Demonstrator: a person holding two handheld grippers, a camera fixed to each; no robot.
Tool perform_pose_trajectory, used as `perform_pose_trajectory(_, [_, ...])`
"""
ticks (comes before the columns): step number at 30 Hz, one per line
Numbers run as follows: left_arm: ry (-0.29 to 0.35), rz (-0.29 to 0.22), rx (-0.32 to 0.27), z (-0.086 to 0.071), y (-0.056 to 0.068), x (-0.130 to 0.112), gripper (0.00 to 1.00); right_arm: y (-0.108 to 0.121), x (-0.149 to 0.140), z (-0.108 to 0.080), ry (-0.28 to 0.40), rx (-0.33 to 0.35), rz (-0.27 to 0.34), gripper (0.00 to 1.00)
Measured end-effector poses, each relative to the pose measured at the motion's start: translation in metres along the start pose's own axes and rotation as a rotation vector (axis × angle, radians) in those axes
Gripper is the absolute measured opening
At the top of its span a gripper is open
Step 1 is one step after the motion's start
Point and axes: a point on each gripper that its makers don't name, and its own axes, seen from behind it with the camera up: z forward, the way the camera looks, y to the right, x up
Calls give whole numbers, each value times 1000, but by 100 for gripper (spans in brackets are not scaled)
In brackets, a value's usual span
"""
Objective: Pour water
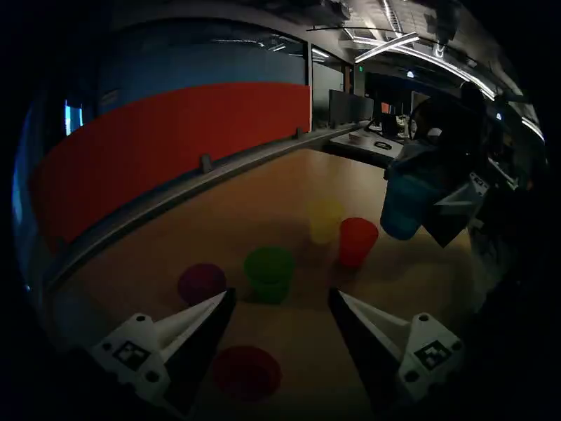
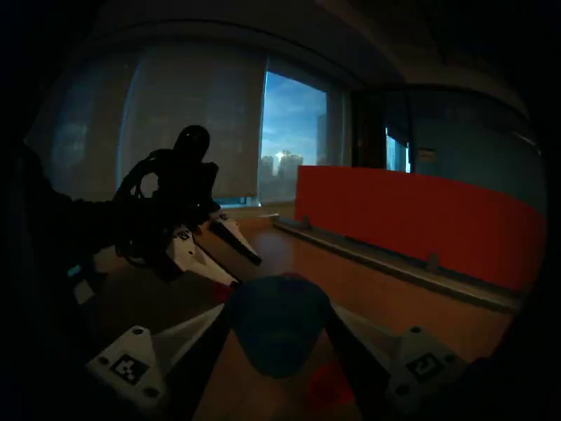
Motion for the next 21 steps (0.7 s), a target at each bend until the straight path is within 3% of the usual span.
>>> perform_pose_trajectory(8, [-29,5,-3,7,1,-3,98,8,12,-3,52,-22,2,97])
perform_pose_trajectory(21, [-111,-24,14,24,-6,-15,98,16,22,-10,53,-35,-11,97])
